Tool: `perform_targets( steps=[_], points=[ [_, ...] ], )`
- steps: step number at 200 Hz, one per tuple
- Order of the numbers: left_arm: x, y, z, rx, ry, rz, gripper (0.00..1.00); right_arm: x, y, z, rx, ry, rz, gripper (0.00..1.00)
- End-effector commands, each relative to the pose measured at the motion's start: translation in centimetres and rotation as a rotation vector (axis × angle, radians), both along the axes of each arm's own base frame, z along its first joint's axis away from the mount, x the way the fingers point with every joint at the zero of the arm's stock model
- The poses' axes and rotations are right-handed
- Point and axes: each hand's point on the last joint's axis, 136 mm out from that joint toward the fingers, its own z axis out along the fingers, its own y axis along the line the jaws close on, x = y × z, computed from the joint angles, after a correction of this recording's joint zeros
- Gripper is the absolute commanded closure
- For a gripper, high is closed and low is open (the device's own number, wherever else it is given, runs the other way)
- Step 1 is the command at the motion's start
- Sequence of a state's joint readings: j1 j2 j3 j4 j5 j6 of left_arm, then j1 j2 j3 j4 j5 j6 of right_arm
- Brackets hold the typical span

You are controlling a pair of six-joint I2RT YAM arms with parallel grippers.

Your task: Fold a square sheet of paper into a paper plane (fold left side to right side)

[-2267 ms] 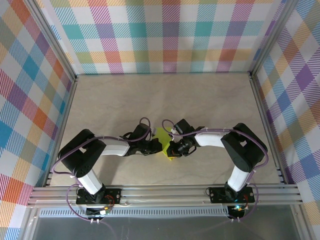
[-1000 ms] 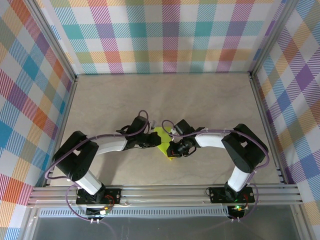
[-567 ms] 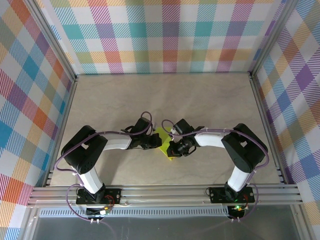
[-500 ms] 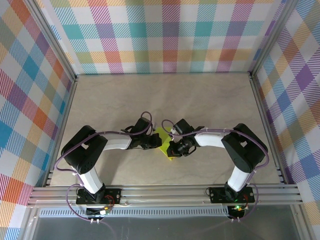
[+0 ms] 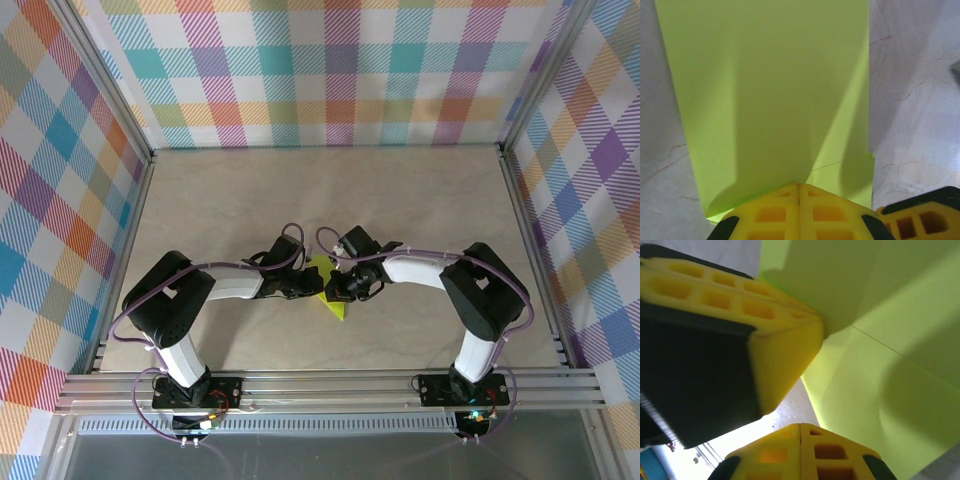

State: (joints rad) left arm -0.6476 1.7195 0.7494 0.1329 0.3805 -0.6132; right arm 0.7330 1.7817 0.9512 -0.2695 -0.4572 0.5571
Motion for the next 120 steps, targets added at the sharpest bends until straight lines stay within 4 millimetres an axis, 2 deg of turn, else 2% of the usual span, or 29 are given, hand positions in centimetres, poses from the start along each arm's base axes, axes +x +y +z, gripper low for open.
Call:
perform_targets(
  steps=[1, 29, 64, 120],
  points=[
    [-1.1, 1.6, -2.4, 0.088, 0.057, 0.026, 1.0, 0.0, 0.7, -0.1, 0.02, -0.002, 0.032, 1.0],
    [-1.1, 1.6, -2.6, 0.091, 0.065, 0.03, 1.0, -0.5, 0.6, -1.0, 0.016, 0.017, 0.034, 1.0],
    [-1.2, 1.7, -2.8, 0.095, 0.072, 0.035, 1.0, -1.5, -0.6, -2.7, -0.039, 0.052, 0.025, 1.0],
    [-1.2, 2.1, -3.0, 0.117, 0.073, 0.04, 1.0, -3.5, -2.4, -3.1, -0.086, 0.085, 0.021, 1.0]
  ],
)
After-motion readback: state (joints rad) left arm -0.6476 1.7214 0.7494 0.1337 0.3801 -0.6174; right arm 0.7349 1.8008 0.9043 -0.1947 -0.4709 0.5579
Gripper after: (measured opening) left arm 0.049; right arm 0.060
